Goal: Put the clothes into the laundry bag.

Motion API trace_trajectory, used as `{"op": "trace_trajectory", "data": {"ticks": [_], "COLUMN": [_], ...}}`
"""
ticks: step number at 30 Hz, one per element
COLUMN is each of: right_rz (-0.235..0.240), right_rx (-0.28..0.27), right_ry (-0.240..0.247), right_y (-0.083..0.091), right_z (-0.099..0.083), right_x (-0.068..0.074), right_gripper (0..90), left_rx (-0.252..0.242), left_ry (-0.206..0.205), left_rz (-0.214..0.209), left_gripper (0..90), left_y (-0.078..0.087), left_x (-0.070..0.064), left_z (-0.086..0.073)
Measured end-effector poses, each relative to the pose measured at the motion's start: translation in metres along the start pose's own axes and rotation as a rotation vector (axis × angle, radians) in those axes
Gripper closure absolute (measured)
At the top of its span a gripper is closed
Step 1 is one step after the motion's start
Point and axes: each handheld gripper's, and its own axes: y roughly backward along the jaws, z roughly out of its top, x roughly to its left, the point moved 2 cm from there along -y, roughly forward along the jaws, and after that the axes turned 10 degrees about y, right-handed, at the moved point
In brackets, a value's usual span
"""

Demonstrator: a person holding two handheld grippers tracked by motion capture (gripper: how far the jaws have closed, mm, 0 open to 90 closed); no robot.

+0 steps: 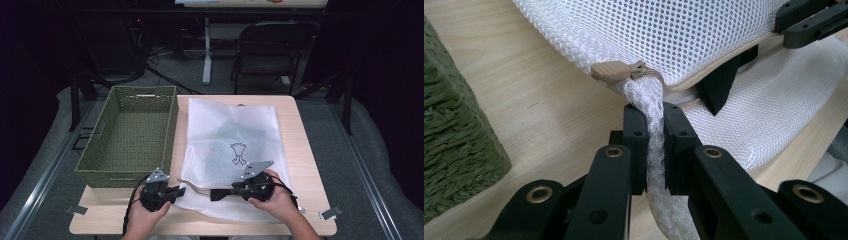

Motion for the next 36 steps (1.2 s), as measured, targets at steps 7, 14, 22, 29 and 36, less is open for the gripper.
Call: {"op": "trace_trajectory", "data": {"ticks": [7,14,22,29,36], "right_rz": [0.018,0.027,0.036,0.036,0.038], "right_rx": [0.004,0.020,0.041,0.046,0.055], "right_ry": [0.012,0.036,0.043,0.054,0.078], "right_y": [-0.010,-0.020,-0.035,-0.040,-0.047], "right_z": [0.009,0.014,0.018,0.022,0.028], "right_x": [0.003,0.004,0.005,0.006,0.009], "right_gripper": [75.9,72.1,66.0,60.4,57.6], "left_rx": [-0.013,-0.030,-0.049,-0.060,-0.070], "left_ry": [-0.012,-0.015,-0.029,-0.044,-0.051], "left_rz": [-0.004,-0.011,-0.020,-0.027,-0.041], "left_gripper": [83.8,84.0,84.5,84.8,85.2], "left_y": [0.002,0.005,0.010,0.013,0.015], "left_x": [-0.003,-0.005,-0.010,-0.015,-0.018], "left_z": [0.003,0.006,0.012,0.018,0.024]}}
